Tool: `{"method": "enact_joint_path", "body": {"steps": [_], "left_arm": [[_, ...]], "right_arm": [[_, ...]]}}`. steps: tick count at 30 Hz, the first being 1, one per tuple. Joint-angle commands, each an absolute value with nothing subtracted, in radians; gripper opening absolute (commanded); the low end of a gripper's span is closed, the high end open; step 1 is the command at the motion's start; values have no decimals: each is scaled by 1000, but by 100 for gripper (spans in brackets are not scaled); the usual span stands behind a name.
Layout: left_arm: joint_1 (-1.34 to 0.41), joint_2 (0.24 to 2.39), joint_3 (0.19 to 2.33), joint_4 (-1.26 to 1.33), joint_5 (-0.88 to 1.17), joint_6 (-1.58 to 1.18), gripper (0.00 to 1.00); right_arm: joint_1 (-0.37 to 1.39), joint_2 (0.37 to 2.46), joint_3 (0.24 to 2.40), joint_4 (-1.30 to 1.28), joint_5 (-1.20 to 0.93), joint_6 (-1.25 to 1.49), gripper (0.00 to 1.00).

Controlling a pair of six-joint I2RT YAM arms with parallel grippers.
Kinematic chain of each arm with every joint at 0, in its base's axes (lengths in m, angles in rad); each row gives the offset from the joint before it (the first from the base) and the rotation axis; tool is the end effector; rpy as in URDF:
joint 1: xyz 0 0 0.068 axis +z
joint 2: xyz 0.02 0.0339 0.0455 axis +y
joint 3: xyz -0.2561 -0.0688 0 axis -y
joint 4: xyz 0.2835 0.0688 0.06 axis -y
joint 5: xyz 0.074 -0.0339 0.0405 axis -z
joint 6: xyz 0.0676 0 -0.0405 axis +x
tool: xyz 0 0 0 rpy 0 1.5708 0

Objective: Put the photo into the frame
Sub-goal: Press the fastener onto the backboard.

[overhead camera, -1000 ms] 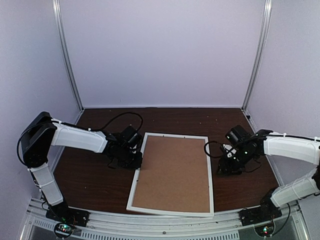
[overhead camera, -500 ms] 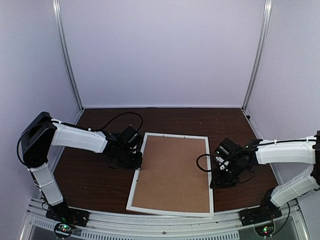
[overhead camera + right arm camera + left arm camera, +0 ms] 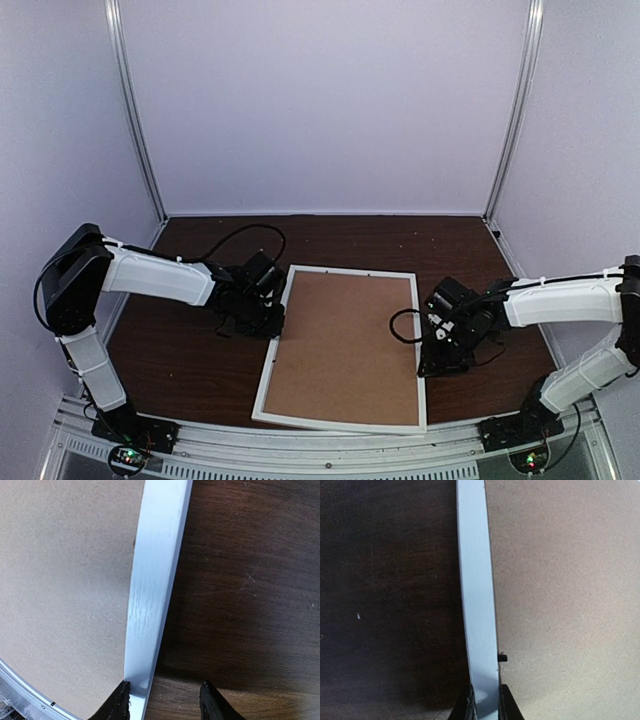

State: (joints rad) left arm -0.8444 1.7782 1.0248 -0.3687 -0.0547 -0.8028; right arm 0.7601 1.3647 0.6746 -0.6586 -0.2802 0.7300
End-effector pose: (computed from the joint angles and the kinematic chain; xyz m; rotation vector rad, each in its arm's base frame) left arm 0.2564 -0.2831 0.0864 0.0403 2.7678 -0.4119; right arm 0.1720 0.1893 0.0944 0.0943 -3.0644 -0.5495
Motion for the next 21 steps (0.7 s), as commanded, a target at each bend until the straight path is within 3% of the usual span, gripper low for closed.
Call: {"method": "enact_joint_path", "body": {"steps": [1,21], "left_arm": [[-851,1747,1023,-380,-67,-781,6],[-866,1749,1005,-365,-72,-798,5]], "right_arm": [[775,1395,684,-623,-256,739,47],[851,1497,704,-535,-261,788,45]]}}
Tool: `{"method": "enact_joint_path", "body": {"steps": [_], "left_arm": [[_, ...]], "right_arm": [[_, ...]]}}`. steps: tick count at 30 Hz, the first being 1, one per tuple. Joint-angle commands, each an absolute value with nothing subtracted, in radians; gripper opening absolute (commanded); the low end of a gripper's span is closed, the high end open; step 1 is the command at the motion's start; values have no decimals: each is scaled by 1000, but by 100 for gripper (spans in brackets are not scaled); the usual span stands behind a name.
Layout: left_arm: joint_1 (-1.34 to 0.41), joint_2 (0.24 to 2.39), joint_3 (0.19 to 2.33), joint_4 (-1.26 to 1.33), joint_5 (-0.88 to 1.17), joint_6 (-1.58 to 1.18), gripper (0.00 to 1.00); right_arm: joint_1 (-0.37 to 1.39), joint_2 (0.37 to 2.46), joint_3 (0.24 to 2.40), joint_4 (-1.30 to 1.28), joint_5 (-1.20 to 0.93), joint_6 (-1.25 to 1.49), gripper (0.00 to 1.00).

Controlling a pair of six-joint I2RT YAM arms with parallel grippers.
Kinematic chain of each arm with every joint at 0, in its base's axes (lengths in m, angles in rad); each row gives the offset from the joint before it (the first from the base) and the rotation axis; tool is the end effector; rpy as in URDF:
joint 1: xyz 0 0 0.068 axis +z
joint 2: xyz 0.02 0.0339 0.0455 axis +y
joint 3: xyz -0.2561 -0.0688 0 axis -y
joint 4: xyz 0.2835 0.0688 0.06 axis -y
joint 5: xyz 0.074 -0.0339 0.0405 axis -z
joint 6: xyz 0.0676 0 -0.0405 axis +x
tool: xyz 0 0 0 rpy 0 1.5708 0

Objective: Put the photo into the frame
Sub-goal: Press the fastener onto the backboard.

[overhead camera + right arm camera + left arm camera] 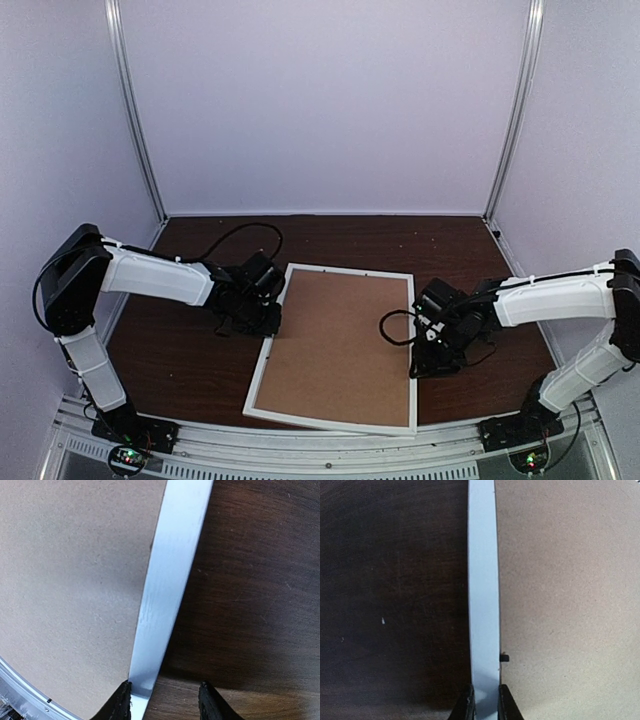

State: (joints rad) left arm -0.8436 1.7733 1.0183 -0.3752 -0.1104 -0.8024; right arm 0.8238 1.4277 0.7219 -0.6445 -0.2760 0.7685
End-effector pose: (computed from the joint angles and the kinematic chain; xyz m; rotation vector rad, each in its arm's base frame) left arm 0.2577 -0.2784 0.0861 0.0226 2.7417 -0.3471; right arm 0.1690 0.2096 0.0931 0.1312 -3.0488 -0.5378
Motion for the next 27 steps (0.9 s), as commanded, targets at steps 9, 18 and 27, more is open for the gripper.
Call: {"method": "enact_joint_path", "body": {"steps": [9,18,27], "left_arm": [[-868,1745,999,-366,-75,-799,5],[-868,1741,1003,-374,-90,-796,5],[-868,1735,1009,-377,-92,-787,5]], "right_arm": [[868,1536,703,-505,-253,808,45],[855,1460,760,-558,-233,774,47],[713,1386,769,-590,-227,698,52]]}}
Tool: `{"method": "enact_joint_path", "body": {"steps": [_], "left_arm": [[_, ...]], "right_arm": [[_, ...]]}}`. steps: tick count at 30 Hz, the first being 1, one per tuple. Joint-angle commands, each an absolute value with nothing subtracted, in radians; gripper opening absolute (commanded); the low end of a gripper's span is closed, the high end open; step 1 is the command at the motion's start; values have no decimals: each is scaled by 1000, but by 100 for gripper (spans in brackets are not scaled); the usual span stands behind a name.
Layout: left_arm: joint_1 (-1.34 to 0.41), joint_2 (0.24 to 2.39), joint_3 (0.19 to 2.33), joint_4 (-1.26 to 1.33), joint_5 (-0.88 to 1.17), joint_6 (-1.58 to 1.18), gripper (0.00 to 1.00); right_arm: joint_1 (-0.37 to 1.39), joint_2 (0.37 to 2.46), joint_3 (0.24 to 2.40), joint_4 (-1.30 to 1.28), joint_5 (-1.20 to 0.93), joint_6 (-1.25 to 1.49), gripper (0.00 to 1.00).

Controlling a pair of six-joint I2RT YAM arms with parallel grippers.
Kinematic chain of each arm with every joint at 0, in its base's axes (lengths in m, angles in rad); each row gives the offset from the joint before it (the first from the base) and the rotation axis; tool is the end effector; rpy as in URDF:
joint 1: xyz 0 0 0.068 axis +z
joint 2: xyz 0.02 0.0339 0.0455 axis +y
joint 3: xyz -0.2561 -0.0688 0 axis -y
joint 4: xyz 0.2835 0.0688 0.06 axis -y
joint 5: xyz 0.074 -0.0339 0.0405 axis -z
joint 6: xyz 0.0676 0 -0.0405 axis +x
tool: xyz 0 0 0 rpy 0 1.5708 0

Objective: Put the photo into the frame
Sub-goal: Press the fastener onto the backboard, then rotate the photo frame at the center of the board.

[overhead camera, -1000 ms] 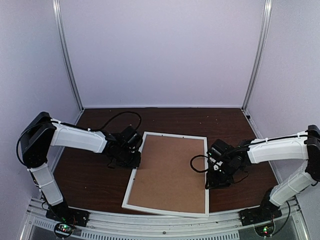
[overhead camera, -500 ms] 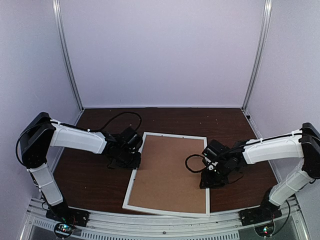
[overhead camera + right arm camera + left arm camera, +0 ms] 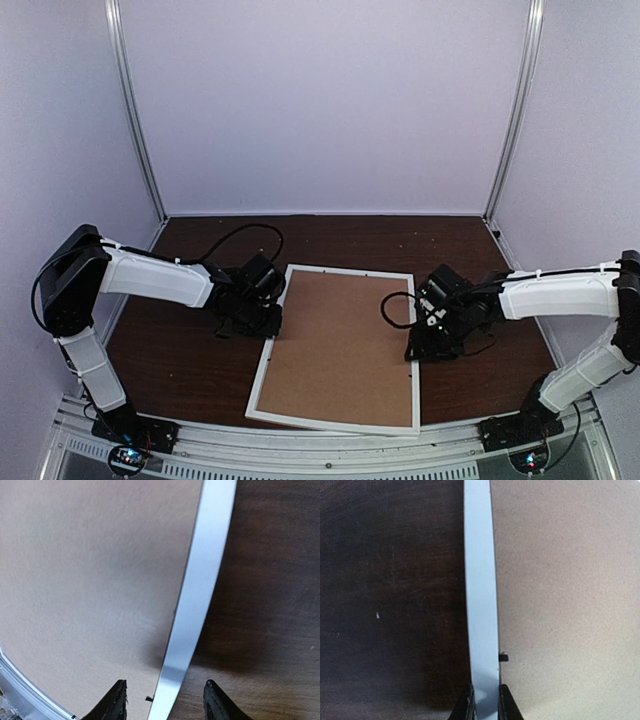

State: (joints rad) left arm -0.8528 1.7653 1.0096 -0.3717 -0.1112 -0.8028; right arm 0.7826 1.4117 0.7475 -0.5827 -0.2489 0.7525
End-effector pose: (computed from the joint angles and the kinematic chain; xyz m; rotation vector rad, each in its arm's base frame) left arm 0.2540 -0.2794 0.0865 0.0341 2.7398 -0.3516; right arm 0.1897 0.2121 0.1066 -0.1071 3.0177 0.6143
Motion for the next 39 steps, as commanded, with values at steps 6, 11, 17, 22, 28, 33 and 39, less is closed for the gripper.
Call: {"method": "enact_joint_path", "body": {"steps": [6,11,17,22,28,33,39], "left_arm": [[-867,1734,1014,-381,-95,-780,5],[-868,1735,1020,-391,-101,-777,6],[-868,1736,1032,-405,-111,-771,6],[-868,1735,1037,-407,-113,-770,8],[-868,1732,1043,-410,-110,-767,13],[-868,1719,1028,-371,-72,-760,19],[-868,1693,994,-280,-13,-691,46]], "right_arm": [[642,1442,804,-561,-268,640,52],[617,1508,833,-532,-293,615,51],[589,1559,836,-503,-301,602,48],[572,1587,836,-483,-320,590,42],[537,1618,848,-469,-332,561,28],[505,1654,874,-471,-327,514,19],[481,1755,984,-544,-306,383,9]]}}
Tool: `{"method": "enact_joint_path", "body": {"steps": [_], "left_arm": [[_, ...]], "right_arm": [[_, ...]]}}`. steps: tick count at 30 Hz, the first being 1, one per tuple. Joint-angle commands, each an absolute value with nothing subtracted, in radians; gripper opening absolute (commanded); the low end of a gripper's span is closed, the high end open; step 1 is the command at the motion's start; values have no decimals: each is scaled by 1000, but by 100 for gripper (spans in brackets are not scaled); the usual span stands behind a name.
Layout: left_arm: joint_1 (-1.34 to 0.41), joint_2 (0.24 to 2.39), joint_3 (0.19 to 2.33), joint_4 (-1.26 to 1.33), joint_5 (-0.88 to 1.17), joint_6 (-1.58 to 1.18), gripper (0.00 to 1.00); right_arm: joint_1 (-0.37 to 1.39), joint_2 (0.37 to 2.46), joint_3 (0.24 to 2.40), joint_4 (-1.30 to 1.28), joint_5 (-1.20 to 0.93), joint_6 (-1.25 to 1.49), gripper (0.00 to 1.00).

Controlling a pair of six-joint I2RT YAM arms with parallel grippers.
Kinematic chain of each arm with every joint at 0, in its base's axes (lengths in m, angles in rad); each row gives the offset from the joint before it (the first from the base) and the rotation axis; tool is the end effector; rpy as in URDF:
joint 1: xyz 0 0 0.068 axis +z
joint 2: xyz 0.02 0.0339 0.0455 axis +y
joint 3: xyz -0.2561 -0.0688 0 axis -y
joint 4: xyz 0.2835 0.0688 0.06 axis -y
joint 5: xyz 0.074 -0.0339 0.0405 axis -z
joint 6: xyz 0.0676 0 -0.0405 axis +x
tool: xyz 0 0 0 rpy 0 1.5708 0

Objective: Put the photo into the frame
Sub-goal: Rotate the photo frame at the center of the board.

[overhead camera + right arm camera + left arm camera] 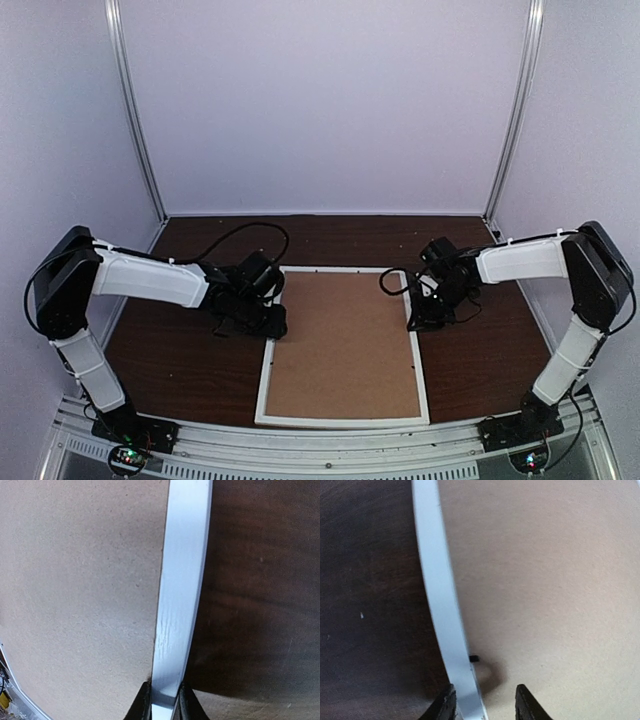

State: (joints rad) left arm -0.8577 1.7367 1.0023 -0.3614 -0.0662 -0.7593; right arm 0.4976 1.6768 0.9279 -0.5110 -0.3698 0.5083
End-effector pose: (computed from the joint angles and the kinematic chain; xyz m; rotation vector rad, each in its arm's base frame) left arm 0.2504 -0.2827 0.0948 0.1127 2.7343 -0.4165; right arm 0.2849 0.1826 0.0886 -0.0710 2.9654 0.7098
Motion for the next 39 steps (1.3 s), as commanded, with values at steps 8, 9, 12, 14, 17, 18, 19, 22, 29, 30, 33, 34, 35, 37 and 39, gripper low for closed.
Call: {"method": "enact_joint_path", "body": {"steps": [8,9,12,14,17,18,19,22,29,30,33,34,35,37,39], "left_arm": [[-846,1707,1133,-409,-8,-444,74],[-839,1708,1152,-421,-13,-411,76],[-814,1724,1205,-452,-16,-320,82],[-790,1750,1252,-475,-13,-287,84],[-740,1796,1315,-501,-5,-252,85],[-727,1814,1334,-507,-3,-239,85],[-713,1832,1356,-513,0,-224,85],[-677,1897,1429,-538,34,-169,86],[-623,2071,1611,-599,85,-60,86],[-618,2093,1637,-612,89,-50,86],[-611,2154,1701,-648,94,-22,86],[-608,2173,1721,-660,91,-13,86],[-606,2189,1740,-669,90,-11,86],[-601,2222,1779,-690,93,23,84],[-596,2253,1811,-704,99,35,83]], "right_arm": [[457,1850,1157,-674,-296,180,5],[457,1861,1185,-692,-288,153,5],[457,1894,1224,-719,-284,69,4],[457,1917,1248,-724,-310,25,3],[457,1950,1297,-737,-346,-33,2],[457,1961,1314,-739,-354,-46,2],[458,1973,1333,-743,-363,-57,2],[457,2012,1391,-754,-397,-80,2],[453,2087,1499,-765,-450,-85,13],[453,2085,1506,-764,-453,-81,18],[449,2055,1500,-756,-462,-69,28],[447,2038,1494,-752,-463,-64,31],[444,2022,1485,-750,-462,-56,33],[440,1987,1466,-748,-463,-38,36],[435,1948,1446,-746,-462,-18,37]]}}
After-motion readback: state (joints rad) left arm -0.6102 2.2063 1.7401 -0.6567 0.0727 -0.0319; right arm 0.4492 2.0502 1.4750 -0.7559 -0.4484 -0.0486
